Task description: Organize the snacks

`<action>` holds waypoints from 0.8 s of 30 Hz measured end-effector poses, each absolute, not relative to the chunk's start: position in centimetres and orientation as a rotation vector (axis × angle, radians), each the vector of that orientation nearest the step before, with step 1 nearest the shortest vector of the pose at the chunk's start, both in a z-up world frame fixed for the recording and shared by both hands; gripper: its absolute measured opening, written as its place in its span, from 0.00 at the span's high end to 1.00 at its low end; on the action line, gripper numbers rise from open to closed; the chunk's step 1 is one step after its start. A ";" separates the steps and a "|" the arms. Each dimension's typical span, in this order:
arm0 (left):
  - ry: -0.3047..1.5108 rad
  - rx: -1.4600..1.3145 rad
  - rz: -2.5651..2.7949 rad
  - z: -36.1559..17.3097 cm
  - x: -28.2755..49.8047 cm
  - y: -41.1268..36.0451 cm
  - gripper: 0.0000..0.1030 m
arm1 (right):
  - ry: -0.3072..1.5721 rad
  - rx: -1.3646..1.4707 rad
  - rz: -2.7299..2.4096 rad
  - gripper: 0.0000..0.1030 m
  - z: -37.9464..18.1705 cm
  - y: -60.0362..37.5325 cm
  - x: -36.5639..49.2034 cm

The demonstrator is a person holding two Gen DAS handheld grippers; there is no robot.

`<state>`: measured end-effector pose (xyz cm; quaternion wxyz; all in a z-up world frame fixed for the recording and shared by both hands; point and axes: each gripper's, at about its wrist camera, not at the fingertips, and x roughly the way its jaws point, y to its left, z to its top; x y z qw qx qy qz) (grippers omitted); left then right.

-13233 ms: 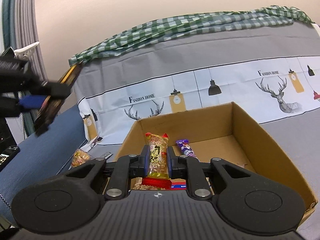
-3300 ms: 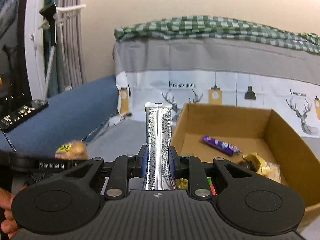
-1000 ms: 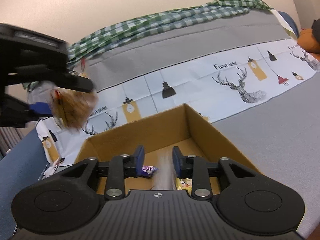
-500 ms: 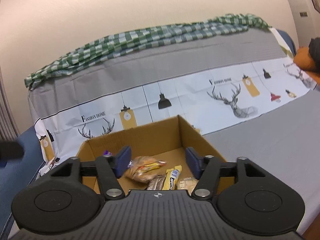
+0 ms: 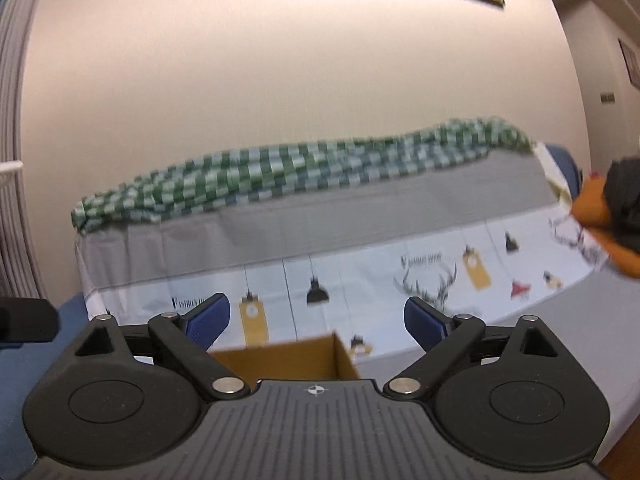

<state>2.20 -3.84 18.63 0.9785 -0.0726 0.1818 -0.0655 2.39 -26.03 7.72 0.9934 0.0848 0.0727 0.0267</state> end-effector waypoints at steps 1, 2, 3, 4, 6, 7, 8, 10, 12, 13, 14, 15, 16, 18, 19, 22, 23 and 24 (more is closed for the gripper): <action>0.350 -0.152 -0.145 19.6 2.0 -3.9 0.04 | 0.129 0.168 0.048 0.07 8.4 -26.3 2.0; 0.348 -0.166 -0.155 20.4 2.0 -4.0 0.04 | 0.119 0.173 0.042 0.07 9.1 -26.6 1.8; 0.349 -0.182 -0.169 21.3 2.0 -4.0 0.04 | 0.114 0.186 0.040 0.07 9.8 -26.9 1.6; 0.347 -0.187 -0.181 22.2 2.1 -4.0 0.04 | 0.110 0.199 0.040 0.07 10.4 -27.2 1.4; 0.334 -0.177 -0.208 24.3 2.0 -4.1 0.04 | 0.101 0.213 0.034 0.06 11.7 -27.8 1.1; 0.324 -0.171 -0.216 25.2 2.0 -4.0 0.04 | 0.097 0.211 0.032 0.05 12.4 -27.9 1.1; 0.308 -0.164 -0.221 26.2 1.9 -4.0 0.02 | 0.095 0.205 0.034 0.03 13.0 -28.0 1.0; 0.287 -0.154 -0.217 27.1 1.8 -3.7 0.00 | 0.092 0.191 0.052 0.01 14.0 -28.0 0.9; 0.304 -0.142 -0.194 26.5 2.4 -3.5 0.00 | 0.097 0.181 0.081 0.01 14.4 -28.1 0.9; 0.328 -0.143 -0.172 25.4 2.8 -3.4 0.00 | 0.105 0.178 0.087 0.01 14.2 -28.2 1.0; 0.359 -0.149 -0.150 23.9 3.1 -3.4 0.00 | 0.121 0.177 0.088 0.01 13.7 -28.2 1.2; 0.399 -0.160 -0.122 21.7 3.4 -3.4 0.00 | 0.144 0.180 0.087 0.01 12.8 -28.1 1.4; 0.428 -0.167 -0.099 19.8 3.7 -3.5 0.00 | 0.170 0.184 0.089 0.01 11.9 -28.1 1.6; 0.518 -0.165 -0.044 14.8 4.1 -3.7 0.00 | 0.244 0.188 0.108 0.01 9.3 -27.9 2.0; 0.569 -0.155 -0.017 12.7 4.4 -3.9 0.00 | 0.279 0.180 0.121 0.01 8.0 -27.8 2.1; 0.729 -0.141 0.044 6.3 4.3 -4.3 0.00 | 0.360 0.102 0.159 0.01 3.6 -26.8 1.9; 0.759 -0.144 0.054 5.0 4.4 -4.2 0.00 | 0.383 0.071 0.161 0.01 2.2 -26.4 1.9; 0.794 -0.151 0.068 3.5 4.3 -4.1 0.00 | 0.410 0.040 0.155 0.01 0.9 -26.0 1.9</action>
